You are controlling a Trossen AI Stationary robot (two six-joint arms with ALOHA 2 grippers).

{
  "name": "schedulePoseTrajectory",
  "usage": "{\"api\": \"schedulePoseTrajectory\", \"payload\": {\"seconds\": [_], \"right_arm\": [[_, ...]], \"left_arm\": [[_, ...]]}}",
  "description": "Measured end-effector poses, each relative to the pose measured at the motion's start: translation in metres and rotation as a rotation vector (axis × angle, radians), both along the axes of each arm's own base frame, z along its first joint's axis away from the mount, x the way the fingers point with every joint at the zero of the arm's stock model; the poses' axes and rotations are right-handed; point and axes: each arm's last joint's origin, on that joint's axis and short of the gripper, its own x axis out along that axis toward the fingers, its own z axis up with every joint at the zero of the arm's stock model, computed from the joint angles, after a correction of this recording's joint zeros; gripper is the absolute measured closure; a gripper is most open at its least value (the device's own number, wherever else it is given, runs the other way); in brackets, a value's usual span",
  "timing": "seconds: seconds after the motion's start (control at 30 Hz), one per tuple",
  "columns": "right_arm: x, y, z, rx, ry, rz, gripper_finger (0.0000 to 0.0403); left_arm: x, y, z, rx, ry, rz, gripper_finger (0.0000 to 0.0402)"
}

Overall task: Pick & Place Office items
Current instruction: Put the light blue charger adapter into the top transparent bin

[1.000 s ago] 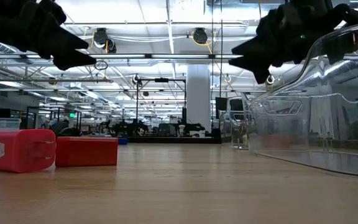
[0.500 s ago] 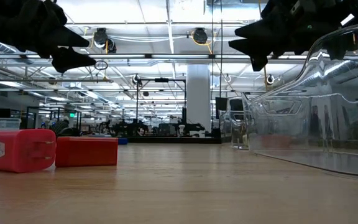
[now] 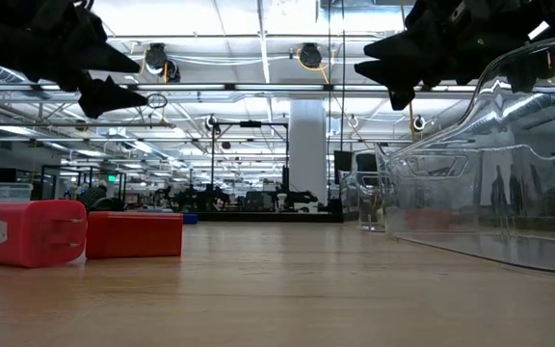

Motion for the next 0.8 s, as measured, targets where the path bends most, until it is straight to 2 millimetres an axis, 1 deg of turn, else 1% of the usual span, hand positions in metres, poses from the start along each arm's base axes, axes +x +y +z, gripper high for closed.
{"api": "schedulePoseTrajectory", "payload": {"seconds": [0.23, 0.37, 0.6, 0.8], "right_arm": [[0.0, 0.0, 0.0, 0.0, 0.0, -0.001, 0.0259], [0.0, 0.0, 0.0, -0.014, -0.002, -0.001, 0.0259], [0.0, 0.0, 0.0, -0.022, -0.002, -0.001, 0.0259], [0.0, 0.0, 0.0, -0.022, -0.002, -0.001, 0.0259]], "left_arm": [[0.011, 0.002, -0.011, -0.021, 0.093, 0.001, 0.005], [0.019, 0.004, -0.014, -0.021, 0.107, 0.011, 0.005], [0.033, 0.01, -0.026, -0.015, 0.179, 0.118, 0.005], [0.04, 0.014, -0.04, -0.096, 0.26, 0.234, 0.005]]}}
